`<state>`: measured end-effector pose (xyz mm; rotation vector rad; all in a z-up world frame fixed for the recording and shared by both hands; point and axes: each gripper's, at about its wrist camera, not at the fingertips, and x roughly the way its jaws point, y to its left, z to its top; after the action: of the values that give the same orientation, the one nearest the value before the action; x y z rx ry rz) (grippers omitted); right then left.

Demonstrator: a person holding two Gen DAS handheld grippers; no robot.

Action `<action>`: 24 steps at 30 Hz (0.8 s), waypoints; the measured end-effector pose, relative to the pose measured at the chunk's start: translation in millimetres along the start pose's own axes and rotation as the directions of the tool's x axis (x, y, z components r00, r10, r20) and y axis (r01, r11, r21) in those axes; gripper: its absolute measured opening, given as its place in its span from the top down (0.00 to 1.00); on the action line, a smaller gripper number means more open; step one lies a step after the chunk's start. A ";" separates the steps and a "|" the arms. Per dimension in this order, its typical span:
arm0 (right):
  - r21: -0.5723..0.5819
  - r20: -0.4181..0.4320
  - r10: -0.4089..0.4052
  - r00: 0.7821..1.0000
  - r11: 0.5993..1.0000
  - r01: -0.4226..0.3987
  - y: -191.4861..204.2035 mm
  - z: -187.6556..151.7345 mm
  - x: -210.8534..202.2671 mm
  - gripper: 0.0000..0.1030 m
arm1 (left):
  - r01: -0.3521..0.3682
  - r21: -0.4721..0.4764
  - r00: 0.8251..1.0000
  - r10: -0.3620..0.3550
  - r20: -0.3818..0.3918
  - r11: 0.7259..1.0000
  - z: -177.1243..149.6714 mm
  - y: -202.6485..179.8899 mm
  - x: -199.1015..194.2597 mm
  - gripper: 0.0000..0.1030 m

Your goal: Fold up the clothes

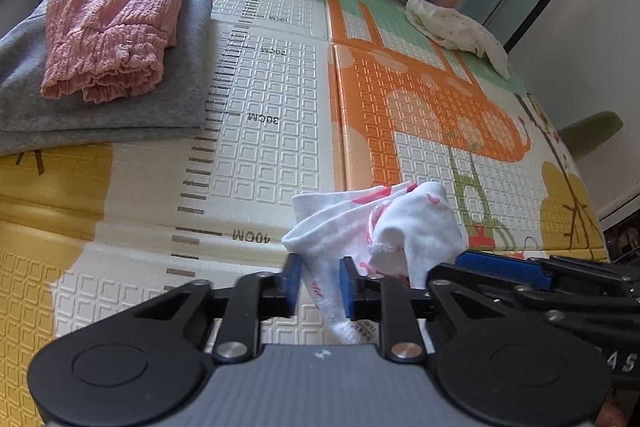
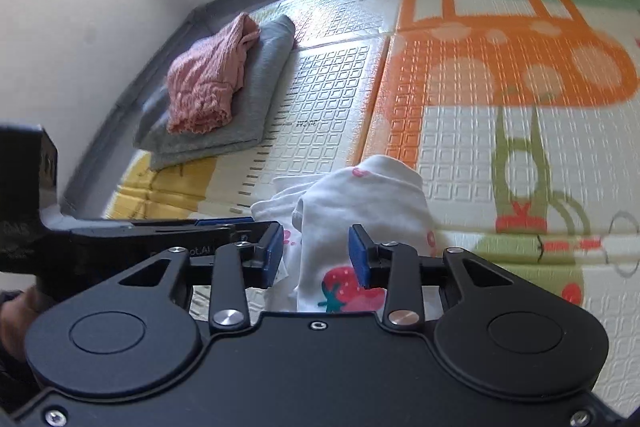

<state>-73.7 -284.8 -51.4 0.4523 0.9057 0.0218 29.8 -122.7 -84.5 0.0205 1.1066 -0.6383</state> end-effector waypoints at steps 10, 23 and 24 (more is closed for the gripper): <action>-0.084 -0.037 -0.114 0.993 0.990 0.111 19.0 1.9 20.7 0.71 | 0.034 0.008 0.999 -0.035 0.032 0.999 3.6 -1.2 -6.8 0.92; 0.014 0.018 -0.066 0.998 0.998 0.065 0.3 5.5 -0.8 0.98 | 0.053 0.046 0.998 -0.054 0.017 0.998 17.6 -8.2 4.9 0.92; 0.018 0.020 -0.056 0.998 0.998 0.055 0.1 6.1 -2.5 0.98 | 0.058 0.039 0.998 -0.059 0.010 0.998 17.4 -6.8 7.7 0.92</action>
<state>-70.6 -287.5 -46.2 0.4429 0.8989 -0.0416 43.1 -137.5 -80.8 0.0182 1.0875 -0.7118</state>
